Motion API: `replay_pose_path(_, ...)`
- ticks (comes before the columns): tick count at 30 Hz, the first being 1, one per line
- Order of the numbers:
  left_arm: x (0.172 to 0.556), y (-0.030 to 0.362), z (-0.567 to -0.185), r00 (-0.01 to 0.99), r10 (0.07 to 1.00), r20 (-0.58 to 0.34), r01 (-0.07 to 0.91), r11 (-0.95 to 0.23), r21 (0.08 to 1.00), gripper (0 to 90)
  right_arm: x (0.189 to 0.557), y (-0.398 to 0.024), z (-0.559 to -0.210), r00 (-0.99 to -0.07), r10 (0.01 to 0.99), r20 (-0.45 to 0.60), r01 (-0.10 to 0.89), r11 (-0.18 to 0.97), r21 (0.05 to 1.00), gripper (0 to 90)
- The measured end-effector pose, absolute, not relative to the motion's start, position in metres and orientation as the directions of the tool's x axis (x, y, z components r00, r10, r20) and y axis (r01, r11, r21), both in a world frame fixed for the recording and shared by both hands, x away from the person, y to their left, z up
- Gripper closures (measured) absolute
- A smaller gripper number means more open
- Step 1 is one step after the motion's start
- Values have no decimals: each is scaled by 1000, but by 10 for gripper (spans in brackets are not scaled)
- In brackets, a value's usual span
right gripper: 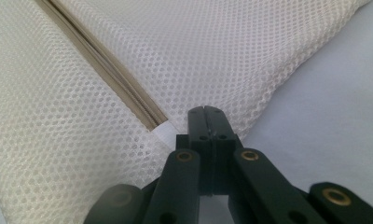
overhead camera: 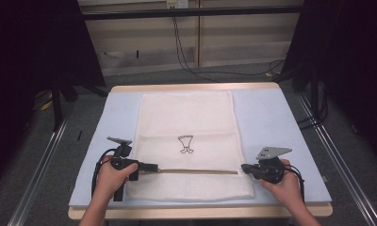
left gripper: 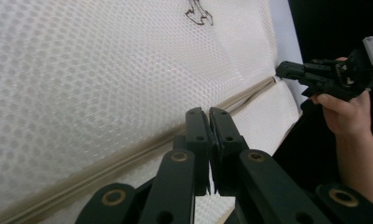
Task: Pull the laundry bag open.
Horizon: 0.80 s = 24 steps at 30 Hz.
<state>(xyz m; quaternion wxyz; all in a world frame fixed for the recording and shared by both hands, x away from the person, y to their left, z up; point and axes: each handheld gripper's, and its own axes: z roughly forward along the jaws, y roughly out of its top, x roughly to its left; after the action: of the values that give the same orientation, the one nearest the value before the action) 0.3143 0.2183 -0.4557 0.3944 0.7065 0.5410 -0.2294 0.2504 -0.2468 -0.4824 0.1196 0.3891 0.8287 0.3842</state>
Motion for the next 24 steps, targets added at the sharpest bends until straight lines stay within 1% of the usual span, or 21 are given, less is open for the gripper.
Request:
replay_pose_path(4,314,224,-455,303,590,-748,946,-93,309,875,250,-247,-483,-672,735,88,544,410,732,900)
replay_pose_path(24,308,255,-451,256,612,-748,954,-35,298,874,251,-247,-482,-676,732,87,545,417,727,900)
